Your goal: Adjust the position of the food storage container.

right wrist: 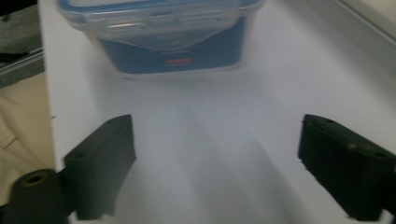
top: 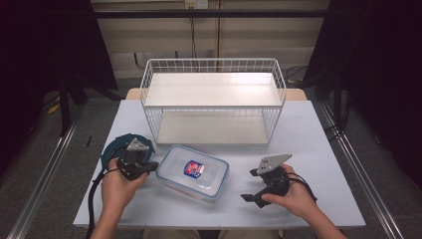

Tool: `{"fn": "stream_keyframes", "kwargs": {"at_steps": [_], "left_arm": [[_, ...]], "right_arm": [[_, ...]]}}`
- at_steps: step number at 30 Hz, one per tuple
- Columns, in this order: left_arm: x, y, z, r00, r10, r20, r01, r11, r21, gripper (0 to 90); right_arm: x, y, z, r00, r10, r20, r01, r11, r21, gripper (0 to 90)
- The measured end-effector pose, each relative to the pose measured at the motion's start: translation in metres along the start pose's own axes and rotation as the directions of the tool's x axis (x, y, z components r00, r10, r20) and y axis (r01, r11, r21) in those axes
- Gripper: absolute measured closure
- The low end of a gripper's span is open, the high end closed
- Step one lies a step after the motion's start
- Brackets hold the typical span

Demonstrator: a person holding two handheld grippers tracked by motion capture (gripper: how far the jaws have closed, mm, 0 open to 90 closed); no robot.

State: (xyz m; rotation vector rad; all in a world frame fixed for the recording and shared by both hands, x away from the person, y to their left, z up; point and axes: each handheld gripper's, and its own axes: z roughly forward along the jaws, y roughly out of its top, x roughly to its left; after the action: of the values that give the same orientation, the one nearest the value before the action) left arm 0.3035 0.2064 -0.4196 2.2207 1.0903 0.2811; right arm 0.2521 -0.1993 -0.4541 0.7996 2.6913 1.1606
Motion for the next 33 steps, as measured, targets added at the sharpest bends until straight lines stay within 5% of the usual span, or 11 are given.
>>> {"fn": "stream_keyframes", "kwargs": {"at_steps": [4, 5, 11, 15, 27, 33], "left_arm": [[-0.003, -0.001, 0.0, 0.9999, -0.012, 0.009, 0.012, 0.9999, 0.0, 90.0], [-0.005, -0.001, 0.0, 0.9992, -0.025, 0.031, 0.025, 0.9997, -0.001, 90.0], [-0.013, 0.001, 0.001, 0.9983, -0.018, 0.056, 0.018, 0.9998, 0.003, 90.0], [-0.016, 0.001, 0.003, 0.9978, -0.012, 0.066, 0.012, 0.9999, 0.003, 90.0], [-0.026, 0.004, 0.007, 0.9919, -0.003, 0.127, 0.002, 0.9999, 0.012, 90.0], [-0.03, 0.005, 0.008, 0.9906, 0.001, 0.136, -0.002, 1.0, 0.005, 90.0]], "right_arm": [[0.005, 0.001, -0.002, 0.9992, -0.01, -0.04, 0.01, 1.0, 0.002, 29.5], [0.009, 0.001, -0.004, 0.9978, -0.041, -0.053, 0.041, 0.999, 0.004, 43.5], [0.019, 0.005, -0.005, 0.9888, -0.047, -0.142, 0.047, 0.999, 0.002, 83.1], [0.022, 0.005, -0.004, 0.986, -0.055, -0.157, 0.058, 0.998, 0.014, 90.0], [0.036, 0.009, 0.003, 0.9654, -0.109, -0.237, 0.112, 0.994, -0.001, 90.0], [0.032, 0.007, -0.001, 0.974, -0.098, -0.204, 0.1, 0.995, 0.0, 90.0]]}}
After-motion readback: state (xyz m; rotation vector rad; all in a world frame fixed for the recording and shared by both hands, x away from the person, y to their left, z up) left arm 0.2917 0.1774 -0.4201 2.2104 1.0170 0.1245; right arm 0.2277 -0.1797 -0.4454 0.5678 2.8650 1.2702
